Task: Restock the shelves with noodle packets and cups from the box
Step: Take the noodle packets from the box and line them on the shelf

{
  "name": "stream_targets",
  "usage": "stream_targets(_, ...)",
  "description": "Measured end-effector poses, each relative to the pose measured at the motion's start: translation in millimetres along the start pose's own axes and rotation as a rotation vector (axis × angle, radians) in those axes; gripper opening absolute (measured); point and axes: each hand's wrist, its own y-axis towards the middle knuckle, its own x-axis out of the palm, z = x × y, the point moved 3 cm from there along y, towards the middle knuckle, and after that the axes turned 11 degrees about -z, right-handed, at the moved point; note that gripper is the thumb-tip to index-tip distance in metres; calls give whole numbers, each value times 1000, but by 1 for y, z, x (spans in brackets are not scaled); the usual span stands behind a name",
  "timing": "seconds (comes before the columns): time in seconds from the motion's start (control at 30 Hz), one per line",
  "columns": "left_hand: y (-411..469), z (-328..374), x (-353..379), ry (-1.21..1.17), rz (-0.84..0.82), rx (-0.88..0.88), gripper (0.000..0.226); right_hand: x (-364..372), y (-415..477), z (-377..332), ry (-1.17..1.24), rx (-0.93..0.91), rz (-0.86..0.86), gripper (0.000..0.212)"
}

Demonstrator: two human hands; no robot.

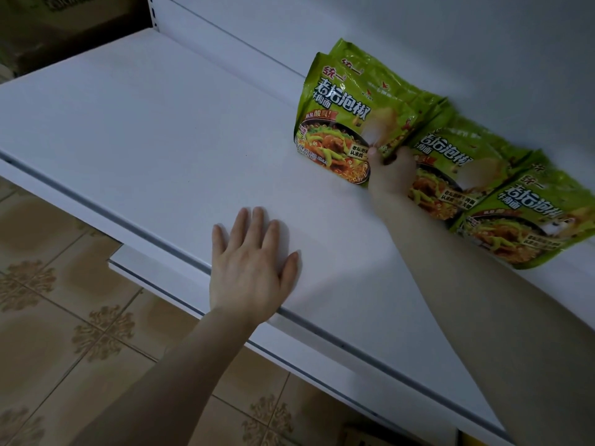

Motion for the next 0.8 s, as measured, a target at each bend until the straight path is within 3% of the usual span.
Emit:
stream_targets(0.5, 0, -1, 1, 14, 2, 1, 55, 2, 2, 3, -103, 76, -81, 42)
stream_targets(0.8, 0, 0, 1, 17, -5, 6, 57, -11, -15, 5, -65, 23, -101, 40)
